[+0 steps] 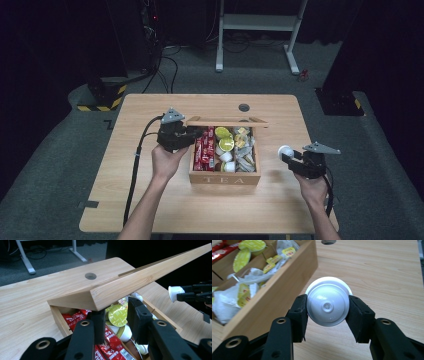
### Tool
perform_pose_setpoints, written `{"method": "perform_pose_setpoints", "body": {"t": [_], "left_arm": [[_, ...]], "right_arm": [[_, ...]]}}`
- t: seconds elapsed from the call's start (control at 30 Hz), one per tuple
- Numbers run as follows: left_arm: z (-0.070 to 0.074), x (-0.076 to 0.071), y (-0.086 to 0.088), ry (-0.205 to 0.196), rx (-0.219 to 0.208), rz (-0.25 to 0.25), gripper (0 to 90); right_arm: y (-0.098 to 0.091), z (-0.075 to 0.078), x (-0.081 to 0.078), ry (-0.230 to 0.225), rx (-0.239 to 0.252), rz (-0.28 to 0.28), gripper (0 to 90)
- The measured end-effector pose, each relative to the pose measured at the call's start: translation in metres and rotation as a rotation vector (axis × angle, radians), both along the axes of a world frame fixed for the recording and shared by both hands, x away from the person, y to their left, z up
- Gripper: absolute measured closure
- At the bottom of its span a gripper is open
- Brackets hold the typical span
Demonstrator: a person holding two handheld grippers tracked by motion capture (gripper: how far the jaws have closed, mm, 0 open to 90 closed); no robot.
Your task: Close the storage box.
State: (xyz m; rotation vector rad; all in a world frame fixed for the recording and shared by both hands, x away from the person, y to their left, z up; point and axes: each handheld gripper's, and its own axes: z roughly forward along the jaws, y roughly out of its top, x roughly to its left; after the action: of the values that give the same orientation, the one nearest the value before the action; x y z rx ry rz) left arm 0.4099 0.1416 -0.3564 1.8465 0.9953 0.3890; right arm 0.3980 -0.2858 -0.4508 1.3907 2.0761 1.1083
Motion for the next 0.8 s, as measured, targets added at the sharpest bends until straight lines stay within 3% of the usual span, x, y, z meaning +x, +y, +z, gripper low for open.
{"method": "perform_pose_setpoints", "body": {"t": [0.2, 0.8], "left_arm": [[-0.001, -0.001, 0.0, -0.004, 0.004, 0.0, 67.9], [-0.003, -0.002, 0.0, -0.002, -0.002, -0.002, 67.9]], "right_arm": [[-0.006, -0.01, 0.006, 0.013, -0.031, -0.023, 53.5], [-0.011, -0.025, 0.016, 0.055, -0.045, -0.069, 52.5]]}}
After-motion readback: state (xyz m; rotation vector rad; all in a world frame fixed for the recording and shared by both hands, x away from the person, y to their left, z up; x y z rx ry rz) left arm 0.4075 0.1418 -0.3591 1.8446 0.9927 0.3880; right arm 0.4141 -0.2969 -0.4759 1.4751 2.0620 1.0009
